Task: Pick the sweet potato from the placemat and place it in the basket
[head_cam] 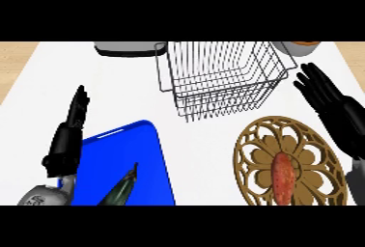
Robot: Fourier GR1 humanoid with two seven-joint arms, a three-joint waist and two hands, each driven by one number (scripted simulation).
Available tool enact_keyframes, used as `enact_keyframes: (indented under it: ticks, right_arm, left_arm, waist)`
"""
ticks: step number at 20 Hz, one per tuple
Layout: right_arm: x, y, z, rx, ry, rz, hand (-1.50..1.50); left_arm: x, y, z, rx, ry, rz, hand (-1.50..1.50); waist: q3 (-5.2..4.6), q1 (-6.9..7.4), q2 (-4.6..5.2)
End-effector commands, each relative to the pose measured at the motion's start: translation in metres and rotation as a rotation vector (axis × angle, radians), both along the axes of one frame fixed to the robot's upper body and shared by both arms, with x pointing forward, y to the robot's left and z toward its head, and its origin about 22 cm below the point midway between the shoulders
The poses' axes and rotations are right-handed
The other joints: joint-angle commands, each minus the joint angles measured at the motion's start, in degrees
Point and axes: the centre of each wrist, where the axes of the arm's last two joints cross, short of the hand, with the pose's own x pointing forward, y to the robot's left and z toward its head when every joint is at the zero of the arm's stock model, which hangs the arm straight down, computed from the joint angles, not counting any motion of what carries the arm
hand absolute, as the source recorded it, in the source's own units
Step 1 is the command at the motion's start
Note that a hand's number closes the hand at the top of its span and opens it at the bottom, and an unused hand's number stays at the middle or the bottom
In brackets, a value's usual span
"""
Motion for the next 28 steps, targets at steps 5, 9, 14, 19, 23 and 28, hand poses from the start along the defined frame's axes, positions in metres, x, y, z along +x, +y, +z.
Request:
enact_keyframes:
  ticks: [5,9,14,19,23,28]
  right_arm:
    - [0.012,0.02,-0.002,0.303,-0.121,0.135,1.5]
    - [-0.011,0.087,-0.02,0.258,-0.175,0.458,1.5]
    - [-0.055,0.119,-0.023,-0.017,-0.206,0.321,-1.5]
    - [-0.037,0.067,0.018,-0.509,-0.262,0.098,-1.5]
    - [-0.035,0.041,0.073,-0.774,-0.279,0.008,-1.5]
    - [-0.047,0.028,0.141,-0.993,-0.234,0.044,-1.5]
  left_arm:
    - [-0.039,0.022,-0.066,-0.166,0.548,0.06,0.0]
    - [-0.05,0.032,-0.085,-0.204,0.696,0.042,0.0]
    - [-0.056,0.053,-0.082,-0.207,0.721,0.072,0.0]
    - [-0.068,0.058,-0.08,-0.211,0.739,0.085,0.0]
    - [-0.059,0.058,-0.073,-0.228,0.732,0.088,0.0]
    - [-0.064,0.07,-0.071,-0.208,0.734,0.074,0.0]
  waist:
    - [-0.36,0.97,-0.06]
    - [-0.49,0.67,-0.27]
    - [-0.71,-1.44,-1.02]
    - [-0.93,-2.11,-1.44]
    - [-0.83,-2.27,-1.2]
    - [-0.83,-1.44,-1.11]
